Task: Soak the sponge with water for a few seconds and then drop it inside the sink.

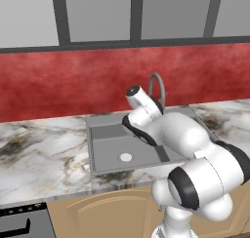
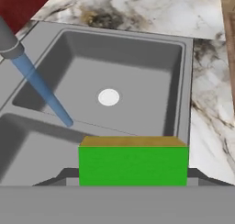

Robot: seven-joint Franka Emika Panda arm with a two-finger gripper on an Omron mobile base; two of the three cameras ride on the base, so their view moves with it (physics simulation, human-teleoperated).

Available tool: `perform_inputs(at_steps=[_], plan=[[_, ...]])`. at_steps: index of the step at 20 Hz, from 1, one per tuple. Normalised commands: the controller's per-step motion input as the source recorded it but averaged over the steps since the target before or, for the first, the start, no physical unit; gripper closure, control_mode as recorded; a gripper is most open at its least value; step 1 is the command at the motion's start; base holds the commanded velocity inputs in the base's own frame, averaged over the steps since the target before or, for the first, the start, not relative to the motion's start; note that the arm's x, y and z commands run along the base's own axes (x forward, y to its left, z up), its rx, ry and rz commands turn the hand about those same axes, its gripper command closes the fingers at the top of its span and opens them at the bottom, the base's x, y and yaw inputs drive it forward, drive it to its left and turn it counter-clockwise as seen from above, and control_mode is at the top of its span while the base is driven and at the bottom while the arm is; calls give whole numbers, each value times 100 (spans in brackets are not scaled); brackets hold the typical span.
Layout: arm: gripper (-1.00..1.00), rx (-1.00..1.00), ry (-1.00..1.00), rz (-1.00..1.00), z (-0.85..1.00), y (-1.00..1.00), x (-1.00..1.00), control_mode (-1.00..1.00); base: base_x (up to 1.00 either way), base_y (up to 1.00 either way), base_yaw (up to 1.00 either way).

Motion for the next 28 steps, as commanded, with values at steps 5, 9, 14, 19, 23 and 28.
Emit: perform_inputs(at_steps=[5,9,14,19,23,28], plan=[[100,-10,1,-4,0,-14,6,-100,0,0,0],[100,-1,2,-3,-4,-26,22,-100,0,0,0],[100,0,0,-3,-21,-22,20,-100,0,0,0],[100,-1,0,-3,-38,-16,9,-100,0,0,0],[100,-1,0,-2,-27,-14,8,-100,0,0,0],[100,-2,0,-3,-13,-15,13,-100,0,0,0]])
